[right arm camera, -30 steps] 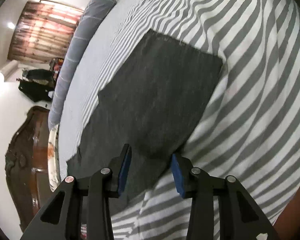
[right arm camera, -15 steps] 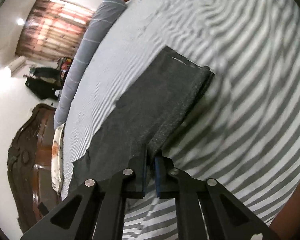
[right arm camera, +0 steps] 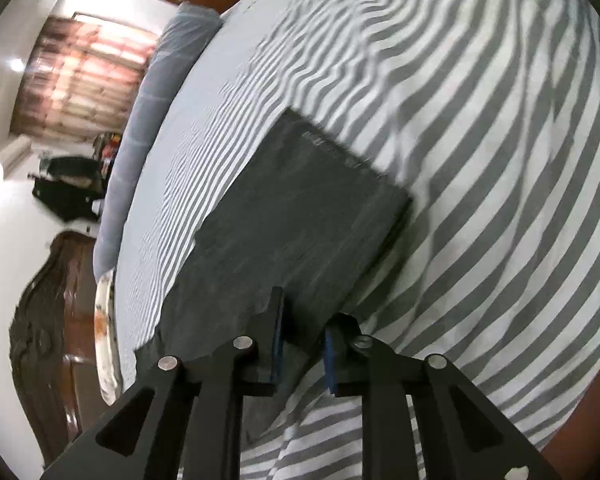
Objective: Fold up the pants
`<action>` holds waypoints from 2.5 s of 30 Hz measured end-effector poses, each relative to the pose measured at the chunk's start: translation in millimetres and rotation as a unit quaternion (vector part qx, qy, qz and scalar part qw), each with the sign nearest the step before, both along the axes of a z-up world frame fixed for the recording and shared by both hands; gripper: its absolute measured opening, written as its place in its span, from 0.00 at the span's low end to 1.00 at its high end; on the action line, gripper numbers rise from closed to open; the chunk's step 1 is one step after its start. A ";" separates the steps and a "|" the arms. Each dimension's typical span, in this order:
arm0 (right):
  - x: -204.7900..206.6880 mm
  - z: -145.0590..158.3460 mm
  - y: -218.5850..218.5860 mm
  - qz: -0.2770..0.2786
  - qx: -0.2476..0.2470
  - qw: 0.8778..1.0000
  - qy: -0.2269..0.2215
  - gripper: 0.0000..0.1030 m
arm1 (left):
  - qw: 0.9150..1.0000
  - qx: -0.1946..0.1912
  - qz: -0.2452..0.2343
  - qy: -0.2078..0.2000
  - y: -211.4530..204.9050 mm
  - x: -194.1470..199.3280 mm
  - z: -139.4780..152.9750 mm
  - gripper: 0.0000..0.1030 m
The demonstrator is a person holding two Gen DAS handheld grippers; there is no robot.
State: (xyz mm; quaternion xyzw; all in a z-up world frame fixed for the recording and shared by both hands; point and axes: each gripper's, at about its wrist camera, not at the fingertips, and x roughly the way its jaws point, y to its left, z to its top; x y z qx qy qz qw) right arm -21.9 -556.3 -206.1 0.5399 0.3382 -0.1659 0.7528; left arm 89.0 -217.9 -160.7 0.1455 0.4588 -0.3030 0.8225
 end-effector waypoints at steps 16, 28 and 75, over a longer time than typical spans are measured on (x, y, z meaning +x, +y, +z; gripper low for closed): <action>-1.7 32.7 -8.4 -0.022 0.015 0.997 -0.072 0.07 | 0.999 0.037 -0.032 -0.007 -24.7 -1.1 -29.2 0.50; 95.7 116.1 97.1 0.142 -0.022 0.982 -0.122 0.07 | 0.994 -0.080 0.051 0.046 57.3 45.2 11.3 0.51; 136.1 56.2 284.1 0.353 -0.155 0.921 0.049 0.33 | 0.983 -0.158 0.099 0.004 145.6 65.0 24.0 0.51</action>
